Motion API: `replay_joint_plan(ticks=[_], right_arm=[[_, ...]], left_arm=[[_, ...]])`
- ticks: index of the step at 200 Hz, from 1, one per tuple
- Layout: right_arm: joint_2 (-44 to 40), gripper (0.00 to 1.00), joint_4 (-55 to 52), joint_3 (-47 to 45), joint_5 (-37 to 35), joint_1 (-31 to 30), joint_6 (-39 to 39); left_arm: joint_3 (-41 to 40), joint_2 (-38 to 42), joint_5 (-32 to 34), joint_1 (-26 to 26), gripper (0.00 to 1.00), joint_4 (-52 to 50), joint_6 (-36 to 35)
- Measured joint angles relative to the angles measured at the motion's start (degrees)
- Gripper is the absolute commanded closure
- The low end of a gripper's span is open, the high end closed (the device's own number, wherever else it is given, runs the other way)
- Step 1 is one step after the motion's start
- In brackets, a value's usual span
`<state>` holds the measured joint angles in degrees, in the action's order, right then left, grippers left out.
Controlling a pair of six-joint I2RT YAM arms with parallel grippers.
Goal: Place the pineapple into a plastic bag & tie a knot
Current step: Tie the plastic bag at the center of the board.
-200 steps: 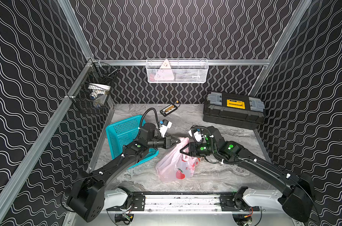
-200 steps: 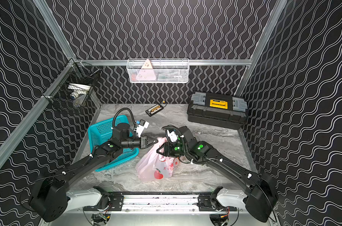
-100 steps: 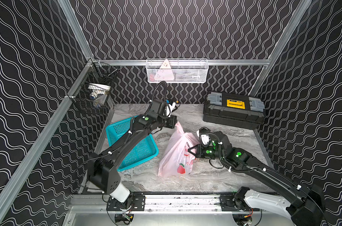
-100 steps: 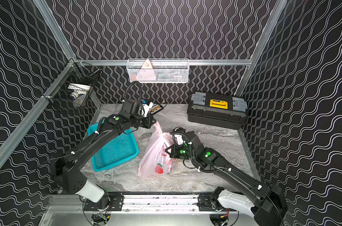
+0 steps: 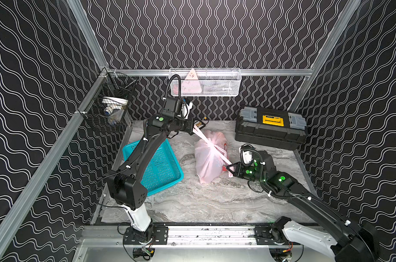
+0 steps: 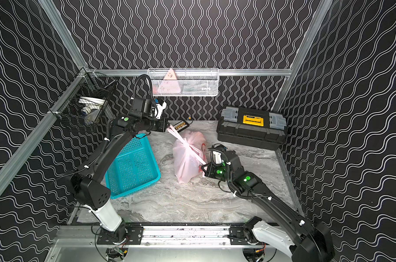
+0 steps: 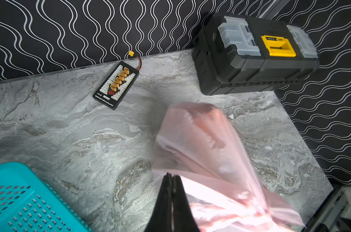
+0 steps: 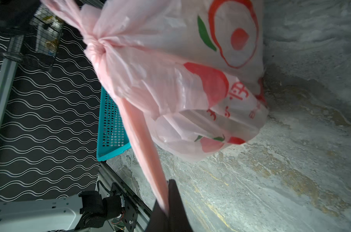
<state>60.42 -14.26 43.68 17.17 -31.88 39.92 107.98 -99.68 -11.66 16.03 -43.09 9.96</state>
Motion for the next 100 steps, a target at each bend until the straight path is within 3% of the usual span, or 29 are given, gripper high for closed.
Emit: replay_joint_plan(ticks=[9,13,15,19,22,32,45,47,49,70,100], right_arm=[[0.9,1.00,0.2,-0.2,1.2,1.7,-0.2],[1.1,0.80,0.3,-0.3,1.5,2.4,-0.3],[1.1,0.61,0.3,-0.4,1.7,2.7,-0.4],[1.2,0.14,0.7,-0.6,2.1,3.5,-0.4],[1.2,0.01,0.9,-0.8,2.6,4.3,-0.4],[0.9,0.00,-0.5,-1.4,3.0,6.5,-0.3],[0.7,0.00,-7.7,-2.2,1.3,9.0,0.2],[0.7,0.00,-8.5,-2.2,1.2,9.2,0.1],[0.8,0.00,-9.0,-2.2,1.1,9.3,0.2],[1.0,0.00,-12.1,-0.4,1.0,10.6,-0.1],[0.1,0.00,-11.6,2.9,-5.5,12.3,-0.1]], left_arm=[[-0.2,0.0,0.1,-0.3,1.00,-0.2,0.0],[-0.4,0.0,0.0,-0.7,1.00,-0.4,0.0],[-0.4,0.0,0.0,-0.9,1.00,-0.5,0.0],[-0.4,-0.1,-0.3,-1.4,1.00,-1.0,0.0],[-0.4,-0.2,-0.6,-1.8,0.95,-1.2,0.0],[0.1,-0.9,1.5,-3.6,0.53,-0.6,0.0],[-0.3,-1.2,6.7,-6.2,0.20,3.8,0.1],[-0.7,-1.0,7.7,-6.5,0.08,4.7,0.5],[-1.4,-0.7,8.3,-6.8,0.03,5.8,0.9],[-11.8,5.8,9.6,-6.6,0.01,12.2,1.2],[-27.9,17.6,13.4,-6.7,0.01,22.4,2.4]])
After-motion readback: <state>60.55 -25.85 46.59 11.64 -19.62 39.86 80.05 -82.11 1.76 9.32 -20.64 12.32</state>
